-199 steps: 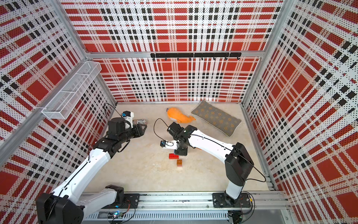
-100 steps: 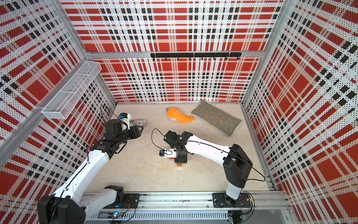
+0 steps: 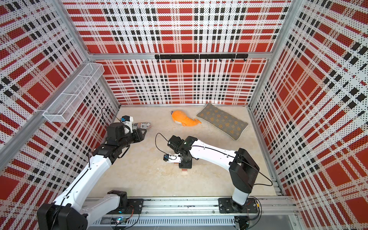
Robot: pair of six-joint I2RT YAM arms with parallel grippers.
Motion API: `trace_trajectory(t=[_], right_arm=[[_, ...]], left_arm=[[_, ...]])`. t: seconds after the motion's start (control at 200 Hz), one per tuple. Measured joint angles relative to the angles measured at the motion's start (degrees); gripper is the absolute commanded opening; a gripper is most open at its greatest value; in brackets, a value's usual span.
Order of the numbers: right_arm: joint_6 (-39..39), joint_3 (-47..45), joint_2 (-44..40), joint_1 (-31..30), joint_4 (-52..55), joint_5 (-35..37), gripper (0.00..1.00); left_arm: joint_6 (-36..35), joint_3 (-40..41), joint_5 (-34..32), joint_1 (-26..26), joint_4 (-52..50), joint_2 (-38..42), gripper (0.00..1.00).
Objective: Assemble an ice cream with lego
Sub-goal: Assemble the lego brick with the lego brick.
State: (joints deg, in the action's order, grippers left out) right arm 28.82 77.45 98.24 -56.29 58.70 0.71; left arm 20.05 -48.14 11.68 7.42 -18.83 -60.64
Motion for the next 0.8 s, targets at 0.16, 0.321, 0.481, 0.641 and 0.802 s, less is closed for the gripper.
trace_trajectory(t=[0.16,0.321,0.481,0.641,0.802], right_arm=[[-0.17,0.0,0.0,-0.28,-0.04,-0.02,0.25],[-0.5,-0.07,0.02,-0.31,-0.22,-0.02,0.25],[-1.01,-0.22,0.22,-0.31,-0.57,-0.02,0.25],[-1.33,-0.5,0.59,-0.31,-1.11,-0.02,0.25],[-1.49,-0.55,0.94,-0.31,-1.38,-0.02,0.25]], left_arm=[[0.0,0.0,-0.07,0.0,0.0,0.0,0.53],[0.0,0.0,-0.09,0.0,0.0,0.0,0.53],[0.0,0.0,-0.09,0.0,0.0,0.0,0.52],[0.0,0.0,-0.09,0.0,0.0,0.0,0.53],[-0.02,0.04,-0.09,0.0,0.0,0.0,0.53]])
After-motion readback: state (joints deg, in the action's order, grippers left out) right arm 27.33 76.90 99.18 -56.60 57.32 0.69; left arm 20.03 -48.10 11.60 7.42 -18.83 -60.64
